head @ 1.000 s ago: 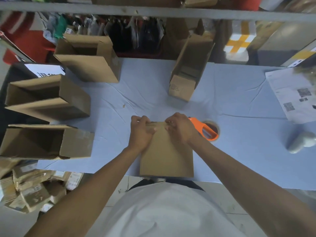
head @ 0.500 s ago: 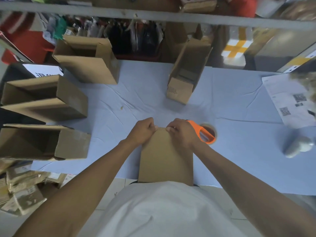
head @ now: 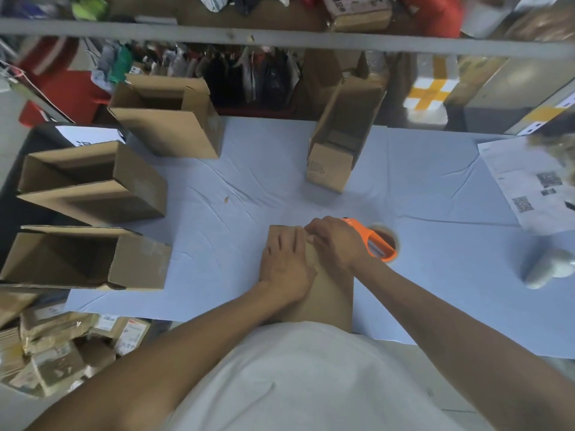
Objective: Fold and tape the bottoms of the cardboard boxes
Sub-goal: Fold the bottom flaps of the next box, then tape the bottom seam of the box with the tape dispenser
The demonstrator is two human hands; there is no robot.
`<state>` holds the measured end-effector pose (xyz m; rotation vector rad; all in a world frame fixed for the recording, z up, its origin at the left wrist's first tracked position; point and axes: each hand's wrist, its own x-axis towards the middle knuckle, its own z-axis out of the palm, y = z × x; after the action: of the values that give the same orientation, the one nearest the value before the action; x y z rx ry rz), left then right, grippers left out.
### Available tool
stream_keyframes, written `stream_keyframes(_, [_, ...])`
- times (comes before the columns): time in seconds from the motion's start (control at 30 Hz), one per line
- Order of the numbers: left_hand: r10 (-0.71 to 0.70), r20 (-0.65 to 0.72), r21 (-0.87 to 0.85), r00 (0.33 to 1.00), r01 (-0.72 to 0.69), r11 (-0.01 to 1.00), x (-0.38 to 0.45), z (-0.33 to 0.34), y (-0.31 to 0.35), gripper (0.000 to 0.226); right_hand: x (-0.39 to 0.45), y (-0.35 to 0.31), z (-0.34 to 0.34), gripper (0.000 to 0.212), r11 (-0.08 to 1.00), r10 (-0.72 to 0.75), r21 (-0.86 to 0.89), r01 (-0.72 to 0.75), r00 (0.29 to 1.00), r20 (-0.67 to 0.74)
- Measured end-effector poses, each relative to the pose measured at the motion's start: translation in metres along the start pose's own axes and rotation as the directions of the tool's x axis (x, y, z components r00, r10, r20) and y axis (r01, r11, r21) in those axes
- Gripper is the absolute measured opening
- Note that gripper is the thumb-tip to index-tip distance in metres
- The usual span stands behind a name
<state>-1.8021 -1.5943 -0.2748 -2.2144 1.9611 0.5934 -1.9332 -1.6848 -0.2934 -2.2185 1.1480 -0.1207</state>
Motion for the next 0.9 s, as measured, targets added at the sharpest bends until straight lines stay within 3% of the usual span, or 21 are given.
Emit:
stream_keyframes(0.17, [0.025,0.039,-0.123,0.999,-0.020,0.992,0.019,-0.010,0.002,0.094,-0.004,-0.006,0.001,0.018,0.992,0.128,0.008,-0.128,0.989,-0.067])
stream_keyframes(0.3, [0.241,0.068,-0.103,0.968,-0.233,0.967,0.034,-0.022,-0.013,0.091,-0.018,-0.012,0.010,0.018,0.944,0.322,-0.024,-0.328,0.936,-0.146])
stream_keyframes(0.37, [0.345,0.055,-0.078,0.937,-0.341,0.937,0.034,-0.020,-0.016,0.083,-0.026,-0.018,0.013,0.022,0.905,0.423,0.005,-0.425,0.898,-0.122])
stream_keyframes(0.43, [0.364,0.052,-0.075,0.930,-0.360,0.930,0.026,-0.010,-0.013,0.078,-0.035,-0.020,0.018,0.025,0.896,0.444,0.044,-0.442,0.893,-0.076])
stream_keyframes(0.5, [0.358,0.076,-0.053,0.931,-0.355,0.934,0.020,0.003,-0.010,0.082,-0.043,-0.013,0.020,0.027,0.889,0.454,0.003,-0.459,0.879,-0.142])
stream_keyframes(0.63, [0.372,0.059,-0.009,0.926,-0.372,0.928,0.021,0.010,-0.012,0.082,-0.062,0.017,0.014,0.052,0.760,0.595,-0.160,-0.630,0.774,-0.218])
stream_keyframes(0.73, [0.361,0.043,-0.029,0.932,-0.360,0.932,0.019,0.012,-0.009,0.082,-0.061,0.031,0.007,0.062,0.807,0.561,-0.159,-0.568,0.823,-0.091])
stream_keyframes(0.83, [0.339,0.064,-0.056,0.939,-0.335,0.940,0.016,0.012,0.001,0.085,-0.059,0.041,-0.003,0.081,0.946,0.319,-0.060,-0.319,0.948,0.001])
stream_keyframes(0.9, [0.353,0.088,-0.062,0.932,-0.348,0.935,0.014,0.010,0.011,0.087,-0.061,0.052,-0.010,0.084,0.956,0.285,-0.077,-0.284,0.959,-0.002])
